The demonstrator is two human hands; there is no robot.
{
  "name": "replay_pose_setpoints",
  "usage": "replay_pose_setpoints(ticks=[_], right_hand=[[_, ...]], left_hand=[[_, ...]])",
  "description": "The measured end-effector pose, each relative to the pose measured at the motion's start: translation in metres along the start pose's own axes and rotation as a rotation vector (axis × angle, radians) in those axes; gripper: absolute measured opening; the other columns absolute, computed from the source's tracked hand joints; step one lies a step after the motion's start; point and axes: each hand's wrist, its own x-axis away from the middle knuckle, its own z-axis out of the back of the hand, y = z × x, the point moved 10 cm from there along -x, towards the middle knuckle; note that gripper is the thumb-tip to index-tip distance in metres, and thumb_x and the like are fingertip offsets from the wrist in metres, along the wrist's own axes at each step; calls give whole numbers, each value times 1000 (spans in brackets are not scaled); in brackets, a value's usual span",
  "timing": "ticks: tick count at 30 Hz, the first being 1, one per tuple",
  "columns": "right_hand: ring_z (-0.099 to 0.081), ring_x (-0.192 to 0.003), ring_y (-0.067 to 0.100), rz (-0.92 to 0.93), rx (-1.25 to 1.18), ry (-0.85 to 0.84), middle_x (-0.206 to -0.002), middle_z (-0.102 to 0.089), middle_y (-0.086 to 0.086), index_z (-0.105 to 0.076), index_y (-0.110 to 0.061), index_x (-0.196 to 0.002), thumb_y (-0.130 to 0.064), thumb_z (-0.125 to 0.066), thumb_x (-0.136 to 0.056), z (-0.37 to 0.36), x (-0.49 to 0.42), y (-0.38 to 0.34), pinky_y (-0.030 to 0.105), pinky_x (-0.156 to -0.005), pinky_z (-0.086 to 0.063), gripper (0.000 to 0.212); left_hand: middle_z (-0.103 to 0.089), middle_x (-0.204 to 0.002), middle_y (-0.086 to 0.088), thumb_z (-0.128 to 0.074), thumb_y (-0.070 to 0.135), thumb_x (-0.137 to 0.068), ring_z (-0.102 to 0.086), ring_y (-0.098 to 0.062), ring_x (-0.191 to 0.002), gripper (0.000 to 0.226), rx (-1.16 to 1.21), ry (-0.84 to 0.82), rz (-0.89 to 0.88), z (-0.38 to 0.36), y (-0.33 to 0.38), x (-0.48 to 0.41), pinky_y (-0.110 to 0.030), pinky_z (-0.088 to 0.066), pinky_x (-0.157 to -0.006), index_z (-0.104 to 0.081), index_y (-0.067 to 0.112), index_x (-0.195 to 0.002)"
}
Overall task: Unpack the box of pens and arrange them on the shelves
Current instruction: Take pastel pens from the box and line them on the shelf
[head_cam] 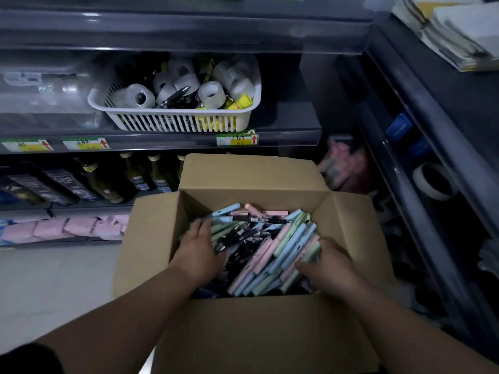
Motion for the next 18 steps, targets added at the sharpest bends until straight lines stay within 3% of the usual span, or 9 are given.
replay_pose_setpoints(ticks=[3, 7, 9, 11, 14, 16, 18], right_hand=[[-61, -105, 17, -48, -53, -80, -125, -62, -1, -46, -20, -134, -43, -71, -80, -16, -12, 4, 24, -82, -47, 64], [-56, -118, 24, -59, -110, -46, -138, -52, 6, -34, -17, -142, -47, -69, -79, -28, -27, 0, 32, -92, -47, 79], [-48, -129, 27, -97, -188, -38, -145, -46, 8, -22, -17, -150, -54, -70, -76, -31, -31, -4, 34, -101, -43, 96], [-48, -129, 30, -173, -312, -15, -146, -45, 10, -17, -11, -152, -54, -74, -74, -33, -35, -5, 34, -100, -44, 105], [-58, -116, 33, -323, -527, 78, -138, -50, 14, -25, -5, -144, -52, -82, -62, -36, -39, 3, 42, -93, -53, 110], [-57, -116, 33, -371, -557, 131, -137, -50, 14, -31, -7, -140, -50, -86, -56, -39, -39, 8, 44, -91, -53, 110], [-54, -121, 31, -369, -523, 139, -141, -47, 13, -32, -9, -141, -49, -87, -56, -42, -38, 9, 36, -92, -52, 109]], left_hand=[[-22, -156, -12, -57, 48, -88, -26, -24, -142, 86, -32, -107, 86, -16, -5, -8, -32, -26, -114, -12, 10, -151], [-45, -142, -11, -55, 52, -88, -45, -23, -129, 74, -97, -97, 104, -18, 4, -11, -28, -38, -103, -32, 10, -144], [-50, -136, -12, -54, 52, -89, -49, -23, -124, 68, -120, -90, 117, -18, 9, -12, -28, -41, -98, -40, 10, -140], [-54, -132, -12, -54, 52, -89, -53, -24, -119, 63, -95, -78, 138, -17, 13, -16, -28, -43, -95, -45, 10, -135], [-48, -137, -13, -56, 49, -89, -49, -25, -123, 66, -50, -71, 161, -20, 19, -25, -29, -41, -98, -39, 11, -140], [-44, -140, -14, -57, 48, -88, -47, -27, -126, 72, -39, -89, 171, -25, 24, -29, -30, -40, -100, -32, 9, -143], [-39, -143, -17, -57, 47, -89, -43, -28, -129, 76, -53, -98, 186, -30, 27, -31, -30, -37, -101, -25, 4, -144]])
